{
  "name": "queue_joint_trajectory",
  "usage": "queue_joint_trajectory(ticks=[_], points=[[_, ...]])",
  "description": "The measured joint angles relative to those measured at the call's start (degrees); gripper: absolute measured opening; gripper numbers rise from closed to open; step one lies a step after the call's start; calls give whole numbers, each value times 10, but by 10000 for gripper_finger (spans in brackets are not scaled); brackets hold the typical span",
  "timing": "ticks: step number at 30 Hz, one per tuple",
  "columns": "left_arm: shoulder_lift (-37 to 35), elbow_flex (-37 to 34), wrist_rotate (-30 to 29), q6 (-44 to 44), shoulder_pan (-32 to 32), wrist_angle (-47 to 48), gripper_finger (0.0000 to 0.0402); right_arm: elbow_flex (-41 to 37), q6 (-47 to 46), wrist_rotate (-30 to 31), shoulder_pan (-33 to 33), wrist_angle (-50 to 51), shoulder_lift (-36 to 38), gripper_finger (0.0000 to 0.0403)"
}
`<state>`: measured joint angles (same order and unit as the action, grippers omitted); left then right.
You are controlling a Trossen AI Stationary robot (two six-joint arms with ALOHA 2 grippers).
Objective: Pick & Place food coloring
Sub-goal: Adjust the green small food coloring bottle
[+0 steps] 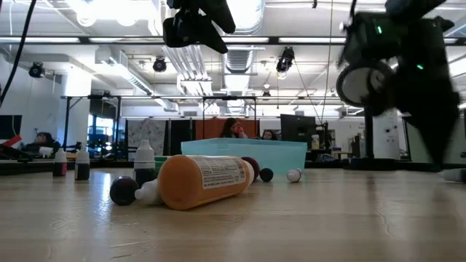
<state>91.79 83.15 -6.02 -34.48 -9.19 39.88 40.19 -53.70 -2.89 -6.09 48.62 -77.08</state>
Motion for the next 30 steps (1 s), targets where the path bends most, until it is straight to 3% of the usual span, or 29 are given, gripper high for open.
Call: queue_joint_trajectory(ticks=[5,7,14,23,30], points=[[0,0,0,-1,0,0,147,9,-40,163,-23,-143,58,8],[0,0,5,-2,0,0,147,6,-63,184,-26,-152,72,8],[0,0,11,-2,0,0,147,1,-122,64,-26,26,55,38],[0,0,11,1,-1,0,147,3,-128,36,-38,20,27,149],[0,0,11,-4,-1,0,147,1,-109,15,-38,21,-40,178]])
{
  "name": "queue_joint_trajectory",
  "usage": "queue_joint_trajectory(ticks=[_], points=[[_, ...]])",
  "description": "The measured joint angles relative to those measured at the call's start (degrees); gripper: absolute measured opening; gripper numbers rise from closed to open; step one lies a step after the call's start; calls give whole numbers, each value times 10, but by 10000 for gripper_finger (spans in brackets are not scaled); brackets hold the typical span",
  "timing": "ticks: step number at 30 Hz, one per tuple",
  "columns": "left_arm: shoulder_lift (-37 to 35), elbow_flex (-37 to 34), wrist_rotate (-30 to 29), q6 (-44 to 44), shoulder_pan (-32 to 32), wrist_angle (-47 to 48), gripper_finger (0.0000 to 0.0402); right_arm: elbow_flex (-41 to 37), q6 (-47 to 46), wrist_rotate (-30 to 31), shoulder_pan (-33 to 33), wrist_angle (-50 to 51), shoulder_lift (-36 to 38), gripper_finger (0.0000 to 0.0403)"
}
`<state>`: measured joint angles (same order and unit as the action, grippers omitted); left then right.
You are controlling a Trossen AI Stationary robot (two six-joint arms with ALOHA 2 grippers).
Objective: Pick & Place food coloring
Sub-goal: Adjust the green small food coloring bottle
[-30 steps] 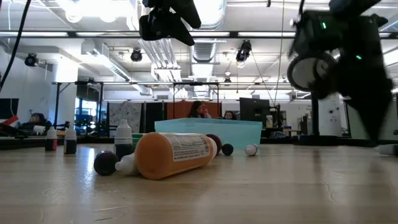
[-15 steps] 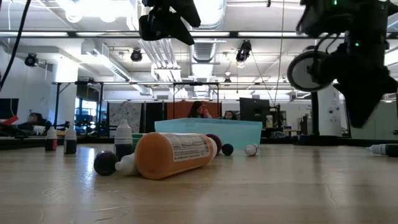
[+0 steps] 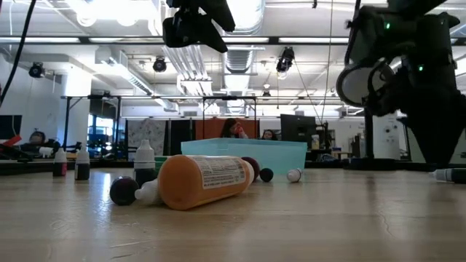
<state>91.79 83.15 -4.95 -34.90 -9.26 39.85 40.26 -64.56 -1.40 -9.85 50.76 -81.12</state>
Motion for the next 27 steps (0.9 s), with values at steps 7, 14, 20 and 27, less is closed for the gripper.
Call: queue_joint_trajectory(ticks=[7,14,20,27], points=[[0,0,0,-1,0,0,147,5,16,-6,0,-3,-52,176],[0,0,0,-3,0,0,147,8,26,-17,0,-8,-53,136],[0,0,0,-3,0,0,147,13,28,-19,1,-8,-52,87],[0,0,0,-3,0,0,147,14,23,-49,8,-11,-52,71]])
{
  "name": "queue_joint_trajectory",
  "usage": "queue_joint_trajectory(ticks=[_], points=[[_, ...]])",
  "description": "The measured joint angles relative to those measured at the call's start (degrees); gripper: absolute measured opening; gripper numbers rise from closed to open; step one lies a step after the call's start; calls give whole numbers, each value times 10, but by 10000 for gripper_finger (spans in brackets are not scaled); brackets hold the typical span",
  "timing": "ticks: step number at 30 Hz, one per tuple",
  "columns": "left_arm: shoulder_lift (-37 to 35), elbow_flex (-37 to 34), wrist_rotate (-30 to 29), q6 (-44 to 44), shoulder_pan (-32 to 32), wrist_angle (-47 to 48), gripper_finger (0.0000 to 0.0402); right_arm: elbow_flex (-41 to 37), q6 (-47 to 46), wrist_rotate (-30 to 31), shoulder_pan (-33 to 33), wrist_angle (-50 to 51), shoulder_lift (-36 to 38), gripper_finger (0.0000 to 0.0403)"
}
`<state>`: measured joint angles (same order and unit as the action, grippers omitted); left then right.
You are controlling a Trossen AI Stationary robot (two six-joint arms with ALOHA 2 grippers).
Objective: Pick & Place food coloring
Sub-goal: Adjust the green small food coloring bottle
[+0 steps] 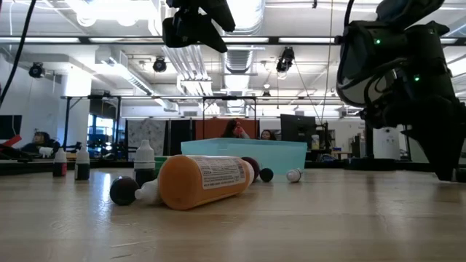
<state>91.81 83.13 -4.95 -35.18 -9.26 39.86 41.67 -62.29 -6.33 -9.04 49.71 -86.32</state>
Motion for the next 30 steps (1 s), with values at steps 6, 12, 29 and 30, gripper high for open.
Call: queue_joint_trajectory(ticks=[6,12,29,30], points=[[0,0,0,4,0,0,147,0,24,-25,20,-5,0,91],[0,0,0,5,0,0,147,7,38,58,22,-70,13,50],[0,0,0,9,0,0,147,14,12,-27,39,-30,17,108],[0,0,0,9,0,0,147,15,18,-26,39,-34,13,118]])
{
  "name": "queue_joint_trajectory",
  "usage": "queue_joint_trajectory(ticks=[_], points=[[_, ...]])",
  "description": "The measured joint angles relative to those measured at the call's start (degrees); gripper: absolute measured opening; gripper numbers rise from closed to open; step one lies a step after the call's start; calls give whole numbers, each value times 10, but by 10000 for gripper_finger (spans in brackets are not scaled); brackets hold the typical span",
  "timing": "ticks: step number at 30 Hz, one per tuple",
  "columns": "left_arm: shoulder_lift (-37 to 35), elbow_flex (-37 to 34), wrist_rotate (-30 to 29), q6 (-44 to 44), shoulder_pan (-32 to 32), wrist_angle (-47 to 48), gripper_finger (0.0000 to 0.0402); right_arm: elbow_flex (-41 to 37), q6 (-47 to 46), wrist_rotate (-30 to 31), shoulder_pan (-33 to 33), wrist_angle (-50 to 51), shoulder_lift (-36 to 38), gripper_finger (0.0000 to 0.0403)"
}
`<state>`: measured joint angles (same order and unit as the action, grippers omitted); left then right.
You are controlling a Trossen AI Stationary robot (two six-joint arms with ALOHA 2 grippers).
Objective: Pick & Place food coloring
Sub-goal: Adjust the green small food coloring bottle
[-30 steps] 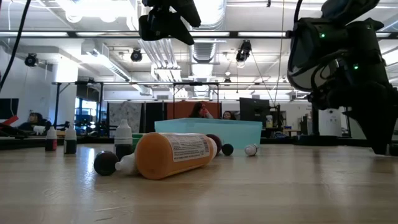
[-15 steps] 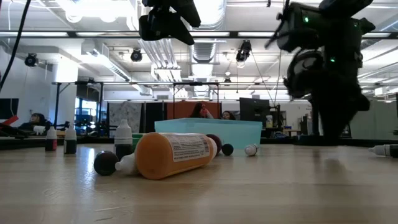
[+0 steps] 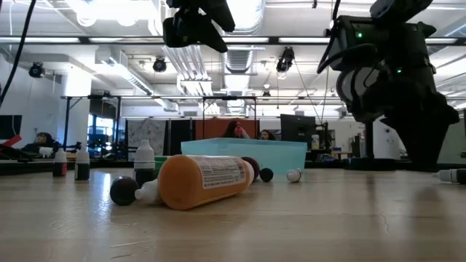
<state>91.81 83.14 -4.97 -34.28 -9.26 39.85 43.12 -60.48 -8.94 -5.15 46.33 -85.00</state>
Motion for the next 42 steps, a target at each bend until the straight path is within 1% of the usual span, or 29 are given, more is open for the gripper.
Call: queue_joint_trajectory(ticks=[4,8,14,20,24,27,33,38,42], points=[[0,0,0,0,0,-4,147,-2,33,6,0,1,-19,150],[0,0,0,-1,0,-7,147,1,68,-4,0,7,-49,165],[0,0,0,-6,0,-7,147,18,78,-14,0,26,-76,157],[0,0,0,-7,0,-6,147,66,71,9,9,40,-58,155],[0,0,0,-5,0,-6,147,90,42,17,22,108,-56,157],[0,0,0,-4,0,-6,147,91,32,-8,37,156,-58,154],[0,0,0,2,0,-6,147,56,28,-96,51,147,-60,155],[0,0,0,2,0,-6,147,37,23,-109,52,144,-60,151],[0,0,0,5,0,-6,147,36,24,-118,53,132,-60,144]])
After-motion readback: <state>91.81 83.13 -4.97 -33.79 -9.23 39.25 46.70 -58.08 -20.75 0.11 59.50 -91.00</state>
